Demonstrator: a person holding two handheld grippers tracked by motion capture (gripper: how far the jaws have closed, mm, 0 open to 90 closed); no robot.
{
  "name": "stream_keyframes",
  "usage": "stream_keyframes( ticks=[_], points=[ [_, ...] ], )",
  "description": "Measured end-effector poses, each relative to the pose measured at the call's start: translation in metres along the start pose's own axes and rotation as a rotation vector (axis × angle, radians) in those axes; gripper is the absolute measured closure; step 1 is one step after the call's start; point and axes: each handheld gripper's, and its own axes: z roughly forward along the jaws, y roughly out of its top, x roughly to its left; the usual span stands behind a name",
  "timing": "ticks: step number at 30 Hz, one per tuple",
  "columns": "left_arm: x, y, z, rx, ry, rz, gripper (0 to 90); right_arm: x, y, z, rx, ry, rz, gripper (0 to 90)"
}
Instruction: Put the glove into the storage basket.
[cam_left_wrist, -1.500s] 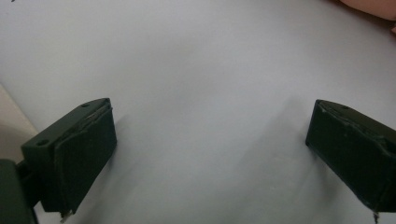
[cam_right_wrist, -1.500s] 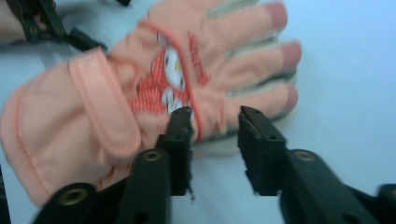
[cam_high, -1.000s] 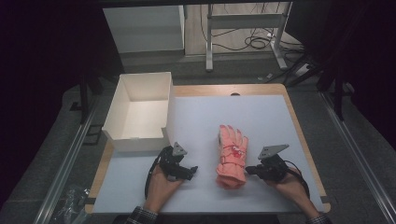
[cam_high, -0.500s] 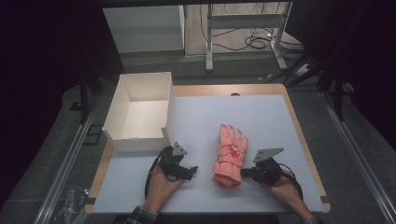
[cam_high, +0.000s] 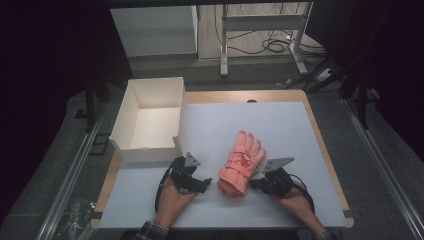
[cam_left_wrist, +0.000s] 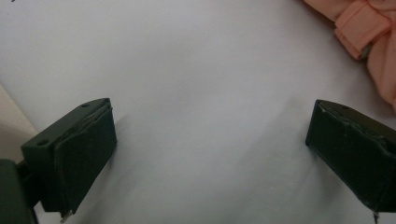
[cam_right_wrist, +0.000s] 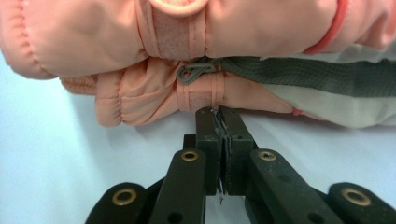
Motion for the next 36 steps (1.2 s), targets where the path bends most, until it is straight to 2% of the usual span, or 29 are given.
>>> stream_keyframes(
  ticks=[15, 20, 22, 28, 36],
  points=[
    [0.000, 0.000, 0.000, -0.003, -0.001, -0.003, 2.0, 0.005, 0.010, 0.013, -0.015, -0.017, -0.003, 86.7],
    [0.000, 0.000, 0.000, -0.004, -0.001, -0.003, 2.0, 0.006, 0.009, 0.012, -0.017, -0.020, 0.002, 86.1],
    [0.000, 0.000, 0.000, -0.004, -0.001, -0.003, 2.0, 0.006, 0.008, 0.009, -0.011, -0.036, -0.013, 84.4],
    [0.000, 0.000, 0.000, 0.000, 0.000, 0.001, 2.0, 0.000, 0.002, -0.007, -0.038, -0.091, -0.004, 74.5],
    [0.000, 0.000, 0.000, -0.005, -0.003, -0.005, 2.0, -0.018, -0.011, -0.029, -0.069, -0.189, 0.025, 54.6]
  ],
)
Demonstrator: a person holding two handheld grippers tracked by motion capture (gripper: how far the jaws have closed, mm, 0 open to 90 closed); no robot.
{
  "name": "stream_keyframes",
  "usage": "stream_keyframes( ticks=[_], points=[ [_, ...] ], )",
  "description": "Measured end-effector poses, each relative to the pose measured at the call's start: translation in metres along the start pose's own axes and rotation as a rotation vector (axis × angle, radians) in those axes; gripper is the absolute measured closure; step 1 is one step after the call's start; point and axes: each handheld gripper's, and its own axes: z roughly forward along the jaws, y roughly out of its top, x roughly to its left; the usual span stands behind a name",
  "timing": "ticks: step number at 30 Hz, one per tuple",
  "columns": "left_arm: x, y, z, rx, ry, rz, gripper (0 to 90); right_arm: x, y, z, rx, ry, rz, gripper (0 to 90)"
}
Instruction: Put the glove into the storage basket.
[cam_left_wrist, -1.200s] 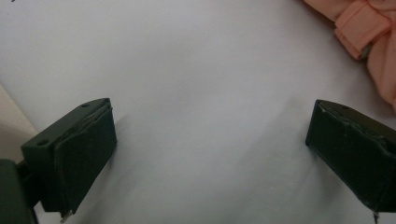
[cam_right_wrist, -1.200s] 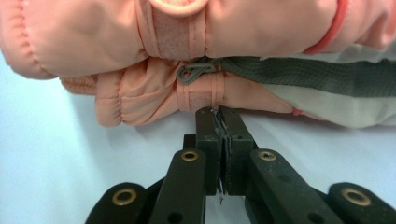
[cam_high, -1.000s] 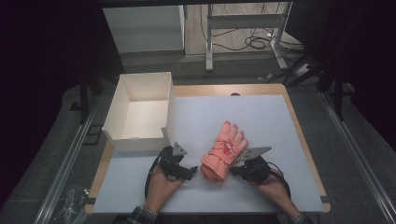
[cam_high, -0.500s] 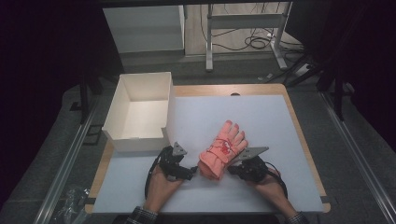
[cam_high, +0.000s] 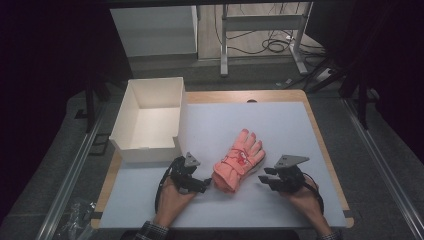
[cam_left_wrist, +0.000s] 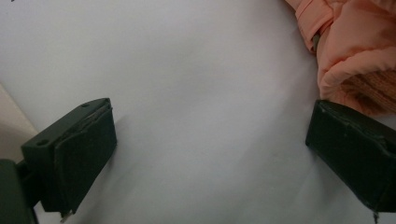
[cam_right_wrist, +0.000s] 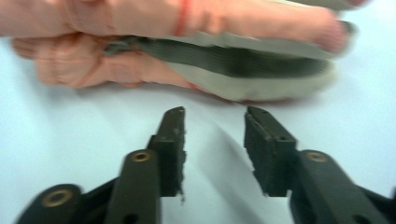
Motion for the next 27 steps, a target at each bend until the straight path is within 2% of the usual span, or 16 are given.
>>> stream_keyframes(
  ticks=[8, 13, 15, 19, 21, 24, 27],
  points=[
    [0.000, 0.000, 0.000, -0.005, -0.004, -0.009, 2.1, -0.022, -0.012, -0.009, 0.014, -0.134, 0.036, 32.3],
    [0.001, 0.000, 0.000, -0.012, -0.013, -0.021, 2.2, -0.037, -0.024, -0.007, 0.016, -0.195, 0.085, 24.4],
    [0.003, 0.000, -0.001, -0.015, -0.024, -0.031, 2.2, -0.040, -0.024, -0.008, 0.013, -0.191, 0.120, 23.9],
    [0.006, -0.001, -0.002, -0.033, -0.050, -0.059, 3.0, -0.040, -0.024, -0.007, 0.017, -0.218, 0.117, 21.4],
    [0.008, -0.001, -0.004, -0.026, -0.055, -0.050, 4.7, -0.042, -0.025, -0.007, 0.019, -0.210, 0.133, 20.0],
    [0.011, 0.000, -0.006, -0.019, -0.075, -0.058, 5.7, -0.042, -0.025, -0.007, 0.020, -0.213, 0.130, 19.5],
    [0.013, 0.002, -0.009, -0.006, -0.066, -0.037, 5.8, -0.042, -0.025, -0.006, 0.020, -0.218, 0.132, 18.3]
  ],
)
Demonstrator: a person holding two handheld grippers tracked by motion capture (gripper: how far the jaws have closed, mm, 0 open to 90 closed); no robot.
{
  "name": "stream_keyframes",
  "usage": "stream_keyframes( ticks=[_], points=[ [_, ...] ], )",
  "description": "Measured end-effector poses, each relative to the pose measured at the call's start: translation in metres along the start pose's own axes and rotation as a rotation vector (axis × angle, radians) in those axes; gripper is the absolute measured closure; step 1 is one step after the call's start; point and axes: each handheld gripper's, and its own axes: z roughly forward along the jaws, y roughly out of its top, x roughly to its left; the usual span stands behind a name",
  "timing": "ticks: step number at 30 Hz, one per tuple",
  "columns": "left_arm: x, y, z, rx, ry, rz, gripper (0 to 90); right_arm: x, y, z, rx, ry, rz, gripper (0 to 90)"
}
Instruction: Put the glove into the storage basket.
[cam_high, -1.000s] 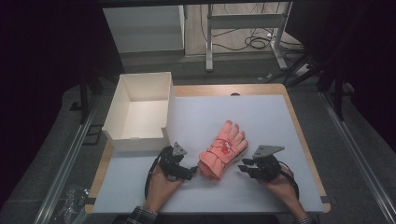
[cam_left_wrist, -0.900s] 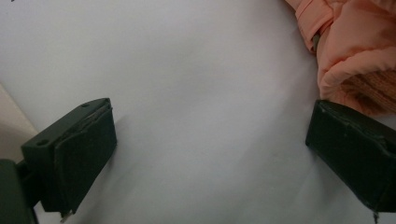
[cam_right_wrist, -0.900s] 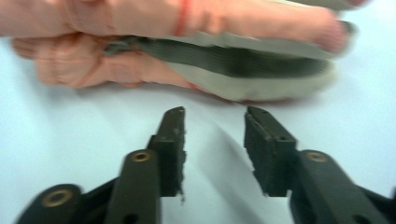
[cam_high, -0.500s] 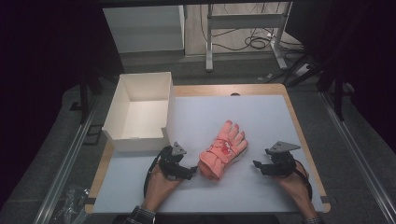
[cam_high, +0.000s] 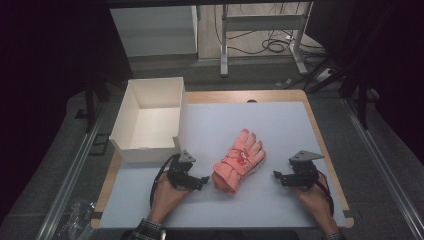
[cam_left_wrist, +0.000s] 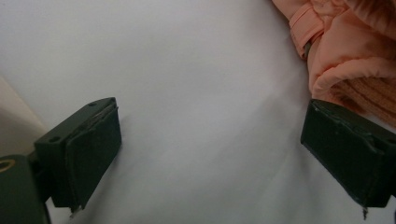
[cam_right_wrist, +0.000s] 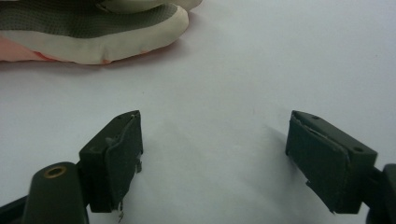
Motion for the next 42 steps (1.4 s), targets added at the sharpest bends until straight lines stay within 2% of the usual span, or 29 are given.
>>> stream_keyframes(
  ticks=[2, 5, 8, 13, 22, 30, 33, 38, 42],
  points=[
    [0.001, 0.002, -0.004, -0.006, -0.001, 0.002, 5.9, 0.000, 0.000, 0.000, 0.000, -0.001, 0.001, 18.1],
    [0.002, 0.007, -0.011, -0.019, -0.029, 0.001, 5.9, 0.000, 0.000, 0.000, -0.001, -0.002, 0.002, 17.9],
    [0.000, 0.016, -0.020, -0.022, -0.024, 0.014, 6.7, 0.000, 0.000, 0.000, -0.001, -0.003, 0.002, 17.8],
    [0.003, 0.030, -0.030, -0.015, -0.070, -0.010, 12.1, 0.000, 0.000, 0.000, -0.001, -0.004, 0.001, 17.7],
    [-0.003, 0.062, -0.042, -0.041, -0.057, 0.041, 9.8, 0.000, 0.000, 0.000, -0.001, -0.004, 0.001, 17.7],
    [-0.018, 0.093, -0.035, -0.022, -0.074, 0.054, 3.5, 0.000, 0.000, 0.000, -0.002, -0.005, 0.002, 17.7],
    [-0.029, 0.105, -0.030, -0.019, -0.088, 0.064, 2.2, 0.000, 0.000, 0.000, -0.003, -0.005, 0.000, 17.7],
    [-0.048, 0.118, -0.019, 0.012, -0.105, 0.100, 0.4, 0.000, 0.000, 0.000, -0.001, -0.004, 0.000, 17.7],
    [-0.060, 0.121, -0.003, 0.041, -0.106, 0.106, 0.6, 0.000, 0.000, 0.000, -0.001, -0.004, 0.000, 17.7]
  ],
)
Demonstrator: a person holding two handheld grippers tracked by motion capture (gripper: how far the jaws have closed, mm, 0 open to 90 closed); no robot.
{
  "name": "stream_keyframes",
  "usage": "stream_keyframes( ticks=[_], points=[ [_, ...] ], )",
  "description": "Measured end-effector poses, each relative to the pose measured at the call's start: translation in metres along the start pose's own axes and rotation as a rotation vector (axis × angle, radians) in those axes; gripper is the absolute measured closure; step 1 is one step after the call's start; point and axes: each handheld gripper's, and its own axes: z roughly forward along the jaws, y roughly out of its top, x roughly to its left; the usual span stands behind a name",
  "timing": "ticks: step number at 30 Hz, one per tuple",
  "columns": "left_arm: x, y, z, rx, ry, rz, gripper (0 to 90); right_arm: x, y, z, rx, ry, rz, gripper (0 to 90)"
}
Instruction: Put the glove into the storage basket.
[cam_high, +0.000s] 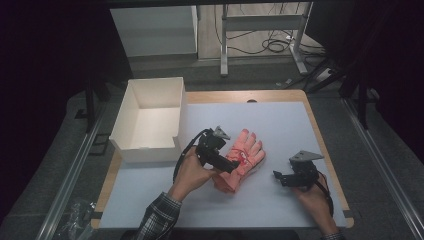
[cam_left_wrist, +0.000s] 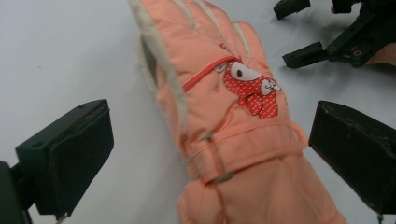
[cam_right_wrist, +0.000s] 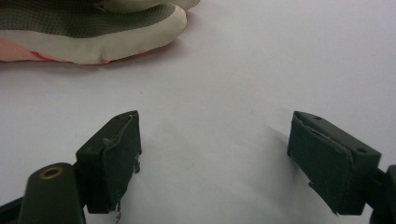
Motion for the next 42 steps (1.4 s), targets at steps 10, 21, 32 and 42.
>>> stream_keyframes(
  ticks=[10, 21, 32, 42],
  points=[
    [-0.016, -0.003, 0.033, 0.070, 0.026, -0.009, 0.0, 0.000, 0.000, 0.000, -0.002, -0.001, 0.001, 17.7],
    [-0.027, -0.015, 0.050, 0.166, 0.025, 0.042, 0.0, 0.000, 0.000, 0.000, -0.002, -0.001, 0.003, 17.7],
    [-0.022, -0.030, 0.072, 0.253, 0.052, 0.034, 3.1, 0.000, 0.000, 0.000, -0.002, -0.001, 0.001, 17.7],
    [-0.036, -0.019, 0.067, 0.343, 0.059, 0.127, 31.9, 0.000, 0.000, 0.000, -0.001, -0.001, 0.001, 17.7]
  ],
)
